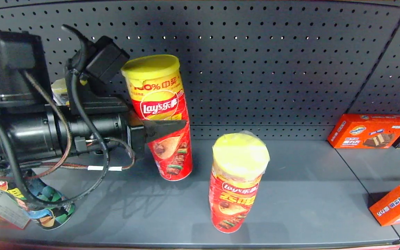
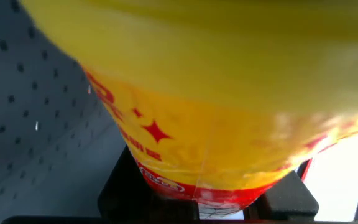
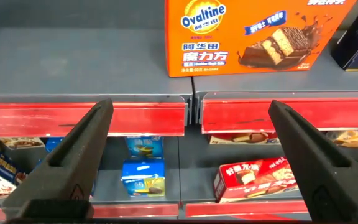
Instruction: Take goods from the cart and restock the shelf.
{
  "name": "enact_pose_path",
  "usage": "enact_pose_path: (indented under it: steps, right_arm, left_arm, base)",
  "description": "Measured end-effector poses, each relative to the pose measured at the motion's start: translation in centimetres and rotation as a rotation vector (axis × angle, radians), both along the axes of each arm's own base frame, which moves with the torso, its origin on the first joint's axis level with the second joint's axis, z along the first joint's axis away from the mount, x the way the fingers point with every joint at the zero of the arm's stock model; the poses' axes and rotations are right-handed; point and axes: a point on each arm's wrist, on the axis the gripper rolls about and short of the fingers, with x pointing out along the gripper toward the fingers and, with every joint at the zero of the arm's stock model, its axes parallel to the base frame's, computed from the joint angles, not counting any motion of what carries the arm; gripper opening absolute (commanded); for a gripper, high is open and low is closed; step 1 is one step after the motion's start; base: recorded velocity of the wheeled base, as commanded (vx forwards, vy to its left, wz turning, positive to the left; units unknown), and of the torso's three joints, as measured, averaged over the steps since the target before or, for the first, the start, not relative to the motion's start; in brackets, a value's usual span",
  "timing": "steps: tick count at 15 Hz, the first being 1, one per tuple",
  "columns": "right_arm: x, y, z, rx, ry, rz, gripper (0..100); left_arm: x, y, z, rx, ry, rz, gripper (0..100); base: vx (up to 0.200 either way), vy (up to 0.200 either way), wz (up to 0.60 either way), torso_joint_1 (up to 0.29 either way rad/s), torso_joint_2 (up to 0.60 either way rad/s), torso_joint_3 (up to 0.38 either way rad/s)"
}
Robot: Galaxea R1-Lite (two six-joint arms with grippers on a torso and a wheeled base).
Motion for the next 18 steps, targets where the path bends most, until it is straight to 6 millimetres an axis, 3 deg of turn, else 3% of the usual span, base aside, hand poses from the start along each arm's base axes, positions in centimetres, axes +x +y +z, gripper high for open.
enact_pose_path:
  steps: [3,8,12,18]
  right_arm:
    - [0.0,0.0,0.0,0.000,0.000,0.000,100]
    - [0.0,0.0,0.0,0.000,0.000,0.000,100]
    - [0.0,0.0,0.0,0.000,0.000,-0.001,100]
    - [0.0,0.0,0.0,0.000,0.000,0.000,100]
  left_arm:
    - [3.0,-1.1,1.4,0.040,-0.033,-0.018,0]
    - [7.7,-3.4,-0.8,0.115,-0.062,-0.036,0]
    - [10.0,-4.8,-1.7,0.103,-0.070,-0.039,0]
    - [11.3,-5.7,-3.1,0.093,-0.052,-0.043,0]
  base:
    - [0.000,0.000,0.00,0.000,0.00,0.000]
    - [0.000,0.000,0.00,0.000,0.00,0.000]
    - [0.000,0.000,0.00,0.000,0.00,0.000]
    - [0.000,0.000,0.00,0.000,0.00,0.000]
